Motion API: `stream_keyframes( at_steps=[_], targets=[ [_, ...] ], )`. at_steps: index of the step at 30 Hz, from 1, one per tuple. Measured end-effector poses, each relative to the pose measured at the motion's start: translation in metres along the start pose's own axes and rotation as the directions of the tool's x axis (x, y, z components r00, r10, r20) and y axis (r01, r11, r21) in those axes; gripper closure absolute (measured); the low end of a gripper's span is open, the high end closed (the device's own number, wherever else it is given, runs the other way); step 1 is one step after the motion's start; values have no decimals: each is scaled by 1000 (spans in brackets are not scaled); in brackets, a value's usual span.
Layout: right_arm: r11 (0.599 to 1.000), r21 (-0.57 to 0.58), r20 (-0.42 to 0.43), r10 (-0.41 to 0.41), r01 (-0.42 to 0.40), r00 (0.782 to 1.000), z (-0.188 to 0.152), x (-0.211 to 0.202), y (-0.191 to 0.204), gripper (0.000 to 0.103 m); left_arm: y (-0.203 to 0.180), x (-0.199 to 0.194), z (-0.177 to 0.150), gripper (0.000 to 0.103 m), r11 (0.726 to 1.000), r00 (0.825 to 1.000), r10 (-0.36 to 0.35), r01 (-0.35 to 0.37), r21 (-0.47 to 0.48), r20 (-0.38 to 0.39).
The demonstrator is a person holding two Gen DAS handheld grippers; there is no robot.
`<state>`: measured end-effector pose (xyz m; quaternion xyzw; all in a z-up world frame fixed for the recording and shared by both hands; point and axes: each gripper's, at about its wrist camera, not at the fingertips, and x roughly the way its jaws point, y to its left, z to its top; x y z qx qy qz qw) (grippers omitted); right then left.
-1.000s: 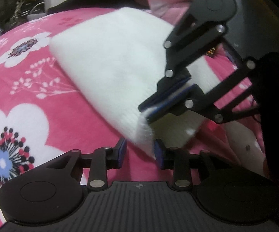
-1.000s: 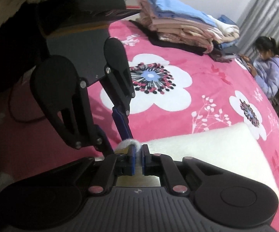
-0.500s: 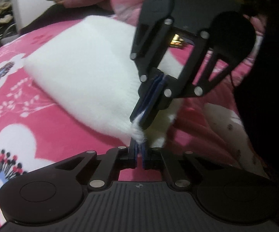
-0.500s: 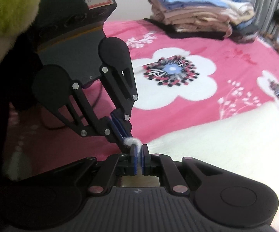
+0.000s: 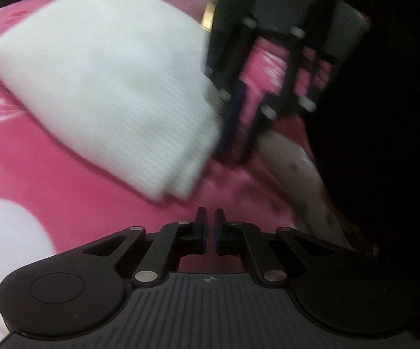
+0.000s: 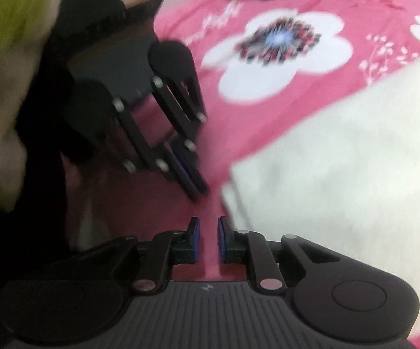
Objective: Fold clothes
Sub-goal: 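Open both tools and lift them off the sweater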
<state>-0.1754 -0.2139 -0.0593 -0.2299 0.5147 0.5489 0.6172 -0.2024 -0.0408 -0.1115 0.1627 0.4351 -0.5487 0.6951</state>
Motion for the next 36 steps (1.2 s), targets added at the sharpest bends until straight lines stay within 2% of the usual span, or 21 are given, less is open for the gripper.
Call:
stream_keyframes(
  at_steps=[3,6,7,10,13,14,16,18,19,21,23,24,25,26,28,30,32,34,36],
  targets=[
    [999,51,40,9,-11,999,-3,-16,-6,87,-3,-2,-3,98,1000,1000,-4,5,24,-18],
    [993,110,173,9,-29,985,1,-43,-15,87,12,-11,2,88,999,999,38,-38,-39,-4],
    [992,127,216,-3,-25,976,2,-51,-19,87,19,-14,4,85,997,999,52,-51,-64,3],
    [986,150,287,-112,71,951,6,-62,-24,87,44,-20,17,83,985,995,88,-81,-154,39],
    [963,206,269,-225,172,937,-4,-51,-29,87,55,-24,31,83,978,985,140,-122,-172,100],
    [953,206,224,-268,223,937,-9,-41,-30,88,57,-25,35,82,976,981,155,-133,-173,120],
    [938,155,191,-335,309,923,-14,-36,-18,89,57,-25,45,80,976,971,177,-153,-153,158],
    [917,108,180,-398,385,899,-11,-39,-6,90,60,-23,54,79,975,960,203,-182,-124,190],
    [900,106,227,-436,423,871,-6,-51,1,90,65,-23,59,78,973,955,217,-196,-119,204],
    [862,183,338,-506,472,793,-6,-78,1,90,75,-22,69,78,967,941,248,-226,-117,232],
    [772,315,340,-635,553,693,-16,-88,-11,90,88,-19,76,77,956,926,283,-251,-153,248],
    [712,372,281,-698,596,658,-24,-83,-21,90,93,-14,77,76,951,924,292,-253,-177,247],
    [637,411,147,-752,652,642,-33,-67,-38,94,99,-8,78,76,943,921,306,-259,-209,240],
    [602,421,99,-774,679,625,-41,-55,-43,94,104,-4,78,75,934,920,318,-262,-245,230],
    [567,414,69,-800,713,596,-45,-45,-41,94,103,-1,80,75,926,917,329,-266,-267,225],
    [541,408,91,-826,736,557,-28,-56,-36,95,99,-6,86,74,926,919,334,-278,-255,212],
    [513,406,117,-850,756,513,-9,-68,-33,95,104,-21,91,74,929,919,316,-249,-275,236],
    [481,453,173,-873,751,455,3,-83,-41,95,113,-31,100,73,923,896,346,-270,-275,280],
    [443,506,202,-895,740,398,8,-92,-62,95,128,-25,111,72,898,863,413,-333,-287,290]
  ],
)
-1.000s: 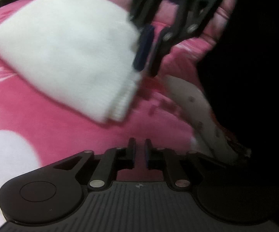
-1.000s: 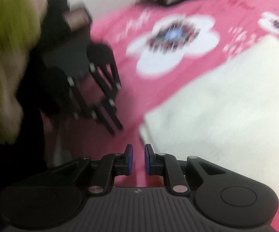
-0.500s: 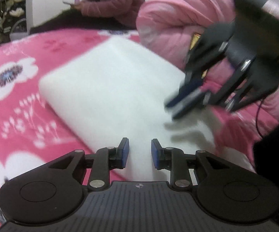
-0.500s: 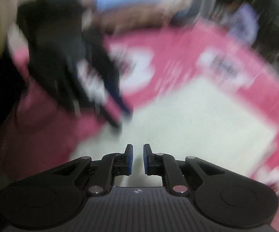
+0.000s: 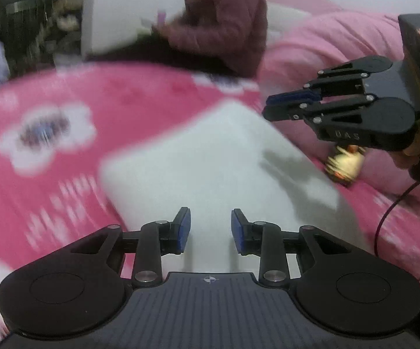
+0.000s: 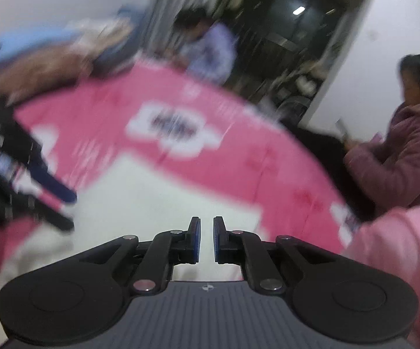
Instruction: Fold clothes
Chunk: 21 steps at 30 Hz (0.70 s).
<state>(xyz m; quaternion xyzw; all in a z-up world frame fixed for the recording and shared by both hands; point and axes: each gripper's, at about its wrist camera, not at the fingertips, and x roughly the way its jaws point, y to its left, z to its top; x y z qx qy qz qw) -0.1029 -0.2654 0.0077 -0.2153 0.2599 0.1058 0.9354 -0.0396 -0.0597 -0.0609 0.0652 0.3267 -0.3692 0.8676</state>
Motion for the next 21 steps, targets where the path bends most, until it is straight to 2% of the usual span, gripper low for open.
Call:
stream_keyframes(
  at_steps=[1,3,5,8,12,14,16,21],
  targets=[
    [999,29,-7,-15,15,1000,-3,16,-5,94,4,7,5,71,999,999,34,-34,4,16],
    [998,63,-78,-26,31,997,-23,48,-10,96,13,25,12,71,995,995,95,-95,3,29],
    [995,89,-125,-36,48,991,-47,72,-11,96,25,50,5,69,993,993,115,-116,-25,-32],
    [994,85,-143,-59,72,988,-31,64,-10,96,24,46,8,69,993,993,116,-117,-15,-29],
    [982,182,-97,-36,53,995,-9,70,-29,96,25,38,23,69,994,994,110,-110,-17,25],
    [972,231,-91,-27,47,996,-3,83,-40,96,26,52,26,67,991,992,129,-129,-15,-6],
    [962,271,-148,6,35,989,-18,111,-45,96,27,65,25,66,990,989,141,-142,-24,-42],
    [971,233,-148,-25,59,989,-24,117,-37,96,25,67,28,64,988,986,149,-152,-38,-71]
  ],
)
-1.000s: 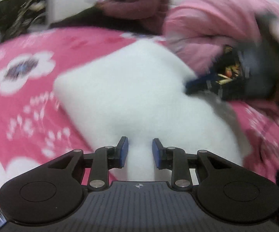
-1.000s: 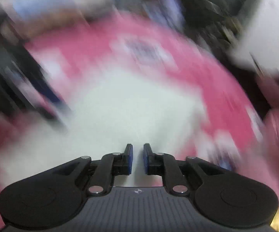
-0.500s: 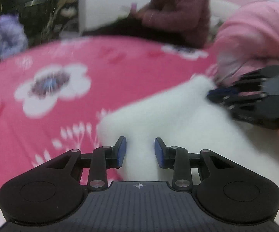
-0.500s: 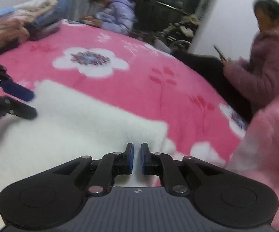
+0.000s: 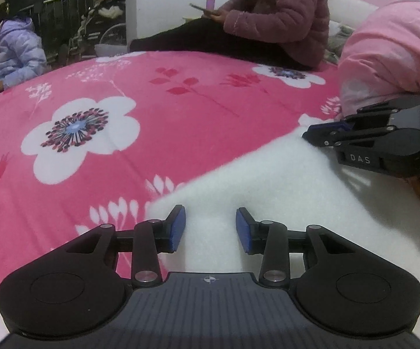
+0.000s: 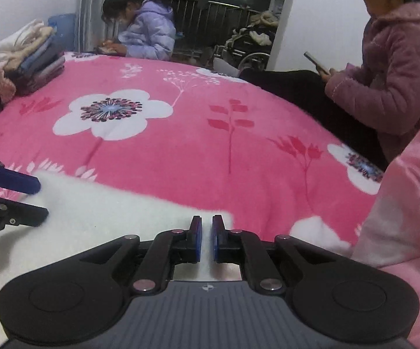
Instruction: Fold clothes
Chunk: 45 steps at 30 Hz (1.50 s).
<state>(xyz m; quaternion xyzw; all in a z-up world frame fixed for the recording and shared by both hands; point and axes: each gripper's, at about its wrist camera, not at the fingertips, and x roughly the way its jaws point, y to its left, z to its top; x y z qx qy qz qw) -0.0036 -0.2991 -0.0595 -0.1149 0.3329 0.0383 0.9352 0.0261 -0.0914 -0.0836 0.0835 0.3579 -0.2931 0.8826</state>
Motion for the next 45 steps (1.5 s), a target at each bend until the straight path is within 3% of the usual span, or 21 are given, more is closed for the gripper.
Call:
stream_keyframes(
  at_steps=[7,12,17,21,24,26,30,34,38,40,45],
  targets=[
    [1000,-13,10,-8,8,1000,-3,-2,-1,96,-1,-15,9,64,999,1000,18,-19,-40,-12],
    [1000,2,16,-2,2,1000,-4,-2,-3,96,-10,-43,8,63,999,1000,-29,29,-43,8],
    [999,52,33,16,-18,999,6,-18,-9,96,-20,-28,-7,60,1000,993,-17,15,-16,-119],
    [991,89,91,87,-96,992,15,-73,-5,96,-13,-24,-6,53,998,988,-15,6,-62,-152],
    [993,81,5,89,-89,996,3,-68,1,96,-9,-20,-5,50,996,986,-18,3,-91,-164],
    [994,85,-74,76,-69,994,-17,-40,-1,101,-10,-19,-5,50,995,987,-19,3,-97,-162],
    [991,119,-82,77,-66,994,-15,-36,-4,101,-15,-33,-1,52,997,991,-10,-1,-81,-130],
    [996,70,-74,67,-62,995,-20,-36,1,102,-18,-52,-1,52,996,996,-38,31,-78,-82],
    [986,135,-57,111,-102,992,-12,-62,-8,97,-28,-48,-7,52,998,991,-50,43,-53,-128],
    [991,88,-37,108,-104,993,-7,-89,-4,97,-30,-44,-12,52,997,986,-51,42,-62,-161],
    [979,65,-100,198,-193,975,-13,-122,7,97,-28,-43,-13,52,996,983,-58,45,-79,-177]
  ],
)
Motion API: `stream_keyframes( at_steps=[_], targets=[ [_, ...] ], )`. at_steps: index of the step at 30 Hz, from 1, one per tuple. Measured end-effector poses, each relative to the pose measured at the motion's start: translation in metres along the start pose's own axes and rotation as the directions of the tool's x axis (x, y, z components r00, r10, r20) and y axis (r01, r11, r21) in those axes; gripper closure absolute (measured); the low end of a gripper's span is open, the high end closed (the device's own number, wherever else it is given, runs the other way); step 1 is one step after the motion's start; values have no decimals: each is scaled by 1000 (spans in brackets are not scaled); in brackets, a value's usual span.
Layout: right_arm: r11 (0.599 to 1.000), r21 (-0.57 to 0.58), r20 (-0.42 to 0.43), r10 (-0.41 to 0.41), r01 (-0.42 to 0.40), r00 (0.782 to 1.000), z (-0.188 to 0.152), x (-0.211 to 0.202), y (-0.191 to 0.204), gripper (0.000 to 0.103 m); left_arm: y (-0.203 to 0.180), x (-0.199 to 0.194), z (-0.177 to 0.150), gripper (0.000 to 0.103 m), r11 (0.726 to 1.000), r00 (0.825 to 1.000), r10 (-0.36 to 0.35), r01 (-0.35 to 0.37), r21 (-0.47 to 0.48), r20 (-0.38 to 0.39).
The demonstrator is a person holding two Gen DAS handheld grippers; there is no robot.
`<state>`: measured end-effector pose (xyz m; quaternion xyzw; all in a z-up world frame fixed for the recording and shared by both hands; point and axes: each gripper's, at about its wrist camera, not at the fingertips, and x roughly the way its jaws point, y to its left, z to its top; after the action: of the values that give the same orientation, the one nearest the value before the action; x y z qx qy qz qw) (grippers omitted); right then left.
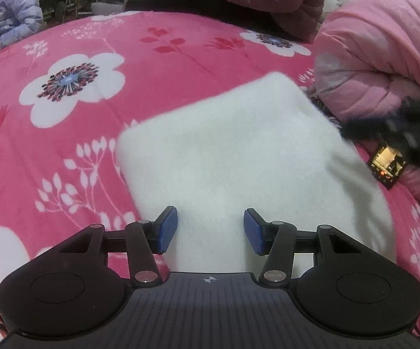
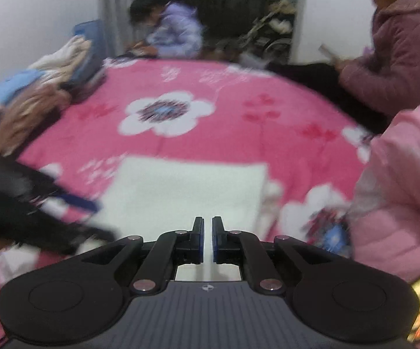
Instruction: Fold clothes
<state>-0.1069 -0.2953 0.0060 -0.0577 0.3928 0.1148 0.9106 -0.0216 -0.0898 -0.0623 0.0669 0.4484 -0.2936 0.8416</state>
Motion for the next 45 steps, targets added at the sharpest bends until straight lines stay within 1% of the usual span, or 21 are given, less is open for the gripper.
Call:
stream_keyframes(
  at_steps=[2,5,7,9,11,12,15,16,17,20,21,23,25,28,31,34,37,39,42,44,45],
  targets=[
    [999,-11,-87,-36,35,996,-18,23,-1,99,1,0,1,52,1000,1000,-1,1,-12,-2],
    [997,77,-106,-14,22,994,-28,35,-15,102,-2,-5,2,52,1000,1000,-2,2,-12,-2],
    [996,90,-97,-14,23,995,-18,23,-15,100,-4,-8,2,52,1000,1000,4,-4,-8,-12],
    [999,51,-70,-4,8,998,-11,6,-7,97,-4,-7,2,52,1000,999,11,-12,-20,-35],
    [999,8,-67,45,-44,997,-9,-12,4,97,-5,-5,2,52,999,998,14,-16,-34,-55],
    [997,-8,-79,71,-72,994,-10,-17,9,97,-6,-4,2,52,999,998,16,-18,-36,-64],
    [997,-46,-177,55,-64,983,-34,-1,19,97,-9,-2,4,52,999,997,28,-30,-27,-71],
    [996,-58,-211,46,-60,976,-42,5,23,103,-10,-1,5,51,999,997,30,-32,-25,-76],
    [997,-56,-225,40,-54,974,-53,14,22,103,-11,-1,5,51,999,996,31,-33,-23,-81],
    [999,-3,-218,51,-53,975,-50,8,18,103,-15,0,6,51,999,995,50,-51,-14,-87],
    [998,-1,-210,56,-57,976,-45,2,19,99,-16,0,6,51,998,994,57,-58,-14,-91],
    [994,-37,-213,95,-105,972,-37,-13,24,98,-15,0,7,51,998,993,60,-64,-30,-100],
    [982,-78,-237,150,-173,960,-37,-21,30,98,-14,0,7,51,997,992,65,-70,-44,-107],
    [975,-127,-334,132,-183,933,-60,-1,40,99,-17,1,7,49,995,991,84,-89,-41,-107],
    [974,-144,-365,113,-176,924,-63,5,42,100,-20,1,6,47,994,988,102,-107,-39,-113],
    [974,-123,-295,145,-188,944,-33,-16,30,99,-23,-2,6,46,991,986,129,-132,-26,-110],
    [985,-108,-206,111,-135,972,-9,-17,15,97,-25,-2,6,45,988,983,143,-148,-34,-118],
    [990,-88,-193,88,-107,977,-8,-4,9,97,-27,-1,6,43,987,980,157,-161,-28,-120],
    [994,-67,-248,66,-86,966,-23,27,2,99,-30,-2,7,41,983,977,178,-181,-19,-121],
    [995,-48,-241,77,-91,967,-16,24,1,99,-33,-2,6,41,981,974,190,-193,-13,-127],
    [994,-43,-211,86,-97,974,-9,18,1,97,-35,-1,6,40,979,971,199,-201,-6,-129]
  ],
)
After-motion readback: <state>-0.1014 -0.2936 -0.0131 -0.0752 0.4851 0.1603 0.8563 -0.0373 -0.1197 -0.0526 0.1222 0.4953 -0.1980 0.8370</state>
